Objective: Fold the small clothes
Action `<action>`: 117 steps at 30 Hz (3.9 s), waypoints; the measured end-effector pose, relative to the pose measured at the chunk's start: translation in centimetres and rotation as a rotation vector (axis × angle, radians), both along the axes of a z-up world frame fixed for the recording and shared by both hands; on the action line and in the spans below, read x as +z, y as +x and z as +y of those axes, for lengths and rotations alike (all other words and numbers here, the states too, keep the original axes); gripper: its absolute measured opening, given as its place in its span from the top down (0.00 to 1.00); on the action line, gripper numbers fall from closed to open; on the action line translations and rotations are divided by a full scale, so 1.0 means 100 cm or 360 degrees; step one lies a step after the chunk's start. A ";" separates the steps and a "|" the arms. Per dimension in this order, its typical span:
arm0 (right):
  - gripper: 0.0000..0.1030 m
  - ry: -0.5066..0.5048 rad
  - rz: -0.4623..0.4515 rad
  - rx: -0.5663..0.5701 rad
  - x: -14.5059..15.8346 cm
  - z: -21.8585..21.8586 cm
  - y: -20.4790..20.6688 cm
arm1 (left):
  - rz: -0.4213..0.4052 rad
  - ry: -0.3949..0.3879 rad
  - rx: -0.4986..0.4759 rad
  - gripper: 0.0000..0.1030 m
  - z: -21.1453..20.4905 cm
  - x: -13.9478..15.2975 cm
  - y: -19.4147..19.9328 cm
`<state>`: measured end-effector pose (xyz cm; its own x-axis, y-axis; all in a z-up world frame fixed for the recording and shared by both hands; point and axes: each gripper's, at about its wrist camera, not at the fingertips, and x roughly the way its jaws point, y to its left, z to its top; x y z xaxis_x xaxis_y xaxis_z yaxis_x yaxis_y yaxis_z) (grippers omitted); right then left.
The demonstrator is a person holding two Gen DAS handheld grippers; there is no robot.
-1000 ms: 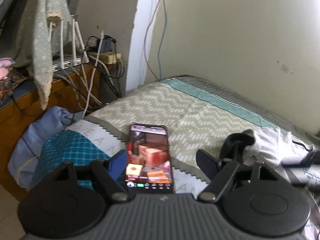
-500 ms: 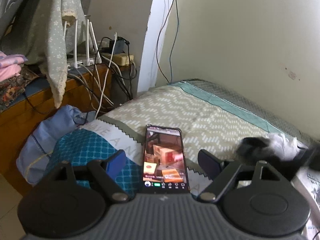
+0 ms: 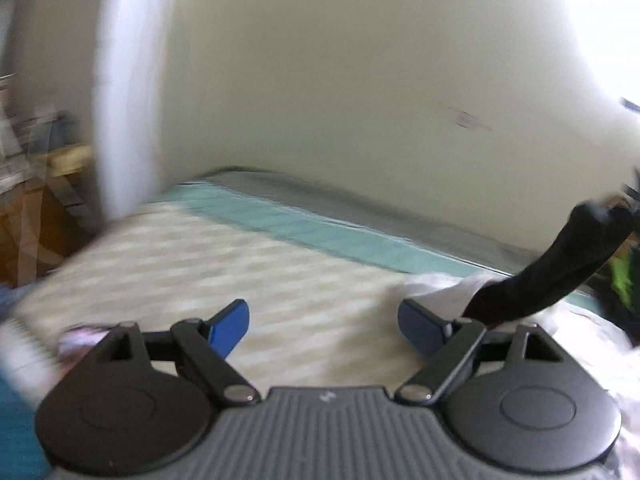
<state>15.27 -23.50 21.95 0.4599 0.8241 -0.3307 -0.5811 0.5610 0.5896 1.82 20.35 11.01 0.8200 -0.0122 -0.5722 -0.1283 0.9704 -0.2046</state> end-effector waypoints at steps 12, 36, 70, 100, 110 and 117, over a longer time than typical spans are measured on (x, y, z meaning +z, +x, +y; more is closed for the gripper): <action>0.51 -0.0726 -0.0167 -0.0313 -0.071 -0.085 -0.030 | 0.0278 0.0004 -0.0335 0.31 -0.089 -0.047 0.113; 0.56 -0.0835 -0.0180 -0.0491 -0.077 -0.084 -0.041 | 0.0216 0.0196 -0.0098 0.71 -0.107 -0.068 0.147; 0.49 -0.0787 -0.0081 -0.0638 -0.081 -0.086 -0.011 | 0.0097 0.0308 -0.0213 0.74 -0.150 -0.098 0.126; 0.95 -0.0251 0.0060 -0.1772 -0.031 -0.279 -0.139 | 0.0056 0.0201 -0.0368 0.57 -0.150 -0.089 0.109; 0.94 -0.0756 -0.0534 -0.0867 0.053 -0.039 -0.062 | -0.0091 -0.0111 -0.0289 0.51 -0.107 -0.062 0.098; 0.67 -0.1235 -0.0604 0.0115 -0.063 0.146 -0.074 | -0.0100 -0.0232 -0.0179 0.50 -0.074 -0.059 0.102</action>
<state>7.88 -8.92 15.68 0.6082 0.4608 -0.6463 -0.7110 0.6784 -0.1854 11.98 12.96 5.13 0.8429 -0.1850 -0.5053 -0.0031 0.9374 -0.3483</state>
